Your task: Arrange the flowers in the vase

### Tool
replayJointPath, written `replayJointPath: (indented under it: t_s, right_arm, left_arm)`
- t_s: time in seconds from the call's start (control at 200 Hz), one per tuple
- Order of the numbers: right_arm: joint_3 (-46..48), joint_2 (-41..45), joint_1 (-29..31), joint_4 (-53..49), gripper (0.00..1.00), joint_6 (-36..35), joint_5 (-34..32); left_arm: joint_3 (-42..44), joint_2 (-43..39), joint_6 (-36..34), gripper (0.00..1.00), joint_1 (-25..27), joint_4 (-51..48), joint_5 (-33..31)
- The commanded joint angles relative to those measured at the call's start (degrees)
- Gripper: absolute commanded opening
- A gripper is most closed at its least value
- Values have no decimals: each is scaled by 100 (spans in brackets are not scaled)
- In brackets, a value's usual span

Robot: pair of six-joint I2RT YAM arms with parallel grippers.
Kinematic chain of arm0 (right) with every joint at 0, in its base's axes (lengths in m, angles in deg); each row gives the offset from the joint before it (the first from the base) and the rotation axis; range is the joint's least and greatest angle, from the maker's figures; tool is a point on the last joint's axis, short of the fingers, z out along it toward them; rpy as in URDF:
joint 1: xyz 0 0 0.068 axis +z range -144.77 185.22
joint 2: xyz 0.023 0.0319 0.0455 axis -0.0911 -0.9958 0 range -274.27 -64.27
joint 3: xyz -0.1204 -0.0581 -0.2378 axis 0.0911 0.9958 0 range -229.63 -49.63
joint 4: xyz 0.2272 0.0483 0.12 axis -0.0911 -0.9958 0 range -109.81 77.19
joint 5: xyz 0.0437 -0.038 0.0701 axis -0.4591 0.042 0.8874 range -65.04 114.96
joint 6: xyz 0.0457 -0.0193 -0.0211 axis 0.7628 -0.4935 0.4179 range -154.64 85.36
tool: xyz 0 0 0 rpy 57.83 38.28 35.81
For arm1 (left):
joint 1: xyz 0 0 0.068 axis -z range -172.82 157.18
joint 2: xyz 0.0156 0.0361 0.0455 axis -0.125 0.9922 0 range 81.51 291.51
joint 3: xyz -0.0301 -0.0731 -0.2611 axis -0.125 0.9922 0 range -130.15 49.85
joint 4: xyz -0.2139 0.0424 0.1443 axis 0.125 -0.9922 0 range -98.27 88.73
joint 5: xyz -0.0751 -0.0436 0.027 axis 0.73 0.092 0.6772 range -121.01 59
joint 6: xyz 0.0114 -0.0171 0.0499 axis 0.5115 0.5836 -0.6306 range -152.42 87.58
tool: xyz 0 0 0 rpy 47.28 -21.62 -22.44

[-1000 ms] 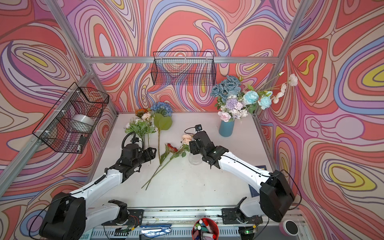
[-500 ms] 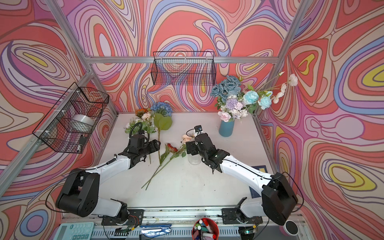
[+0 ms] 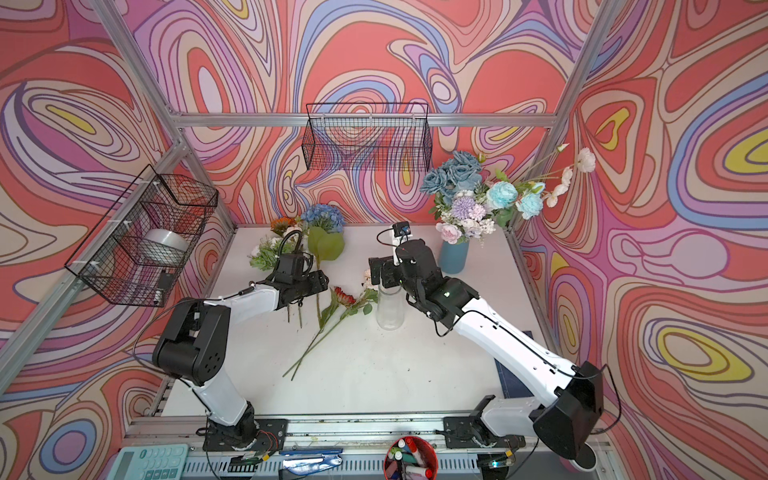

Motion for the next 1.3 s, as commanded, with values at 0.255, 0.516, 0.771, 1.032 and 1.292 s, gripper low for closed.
replayJointPath:
  t_s: [0.255,0.516,0.771,1.032,1.292]
  right_arm:
    - [151,-163,-910,-290,99,325,236]
    - [447,-100,-998,-182,98,471,-7]
    - [586,9,-1026,-66,98,484,-149]
    - [728,110,-1020,207,98,596,24]
    - [773,44,-1018,768,97,360,1393]
  left_arm:
    - [-320,607,-221,44,-30,-697,-155]
    - [-455,798,-277,0,-29,-743,-155]
    - [-152,227,-211,0,1,-538,-57]
    - [983,-1409,269,0,11,210,139]
    - [2294,-3667,744,0,12,1054,-343]
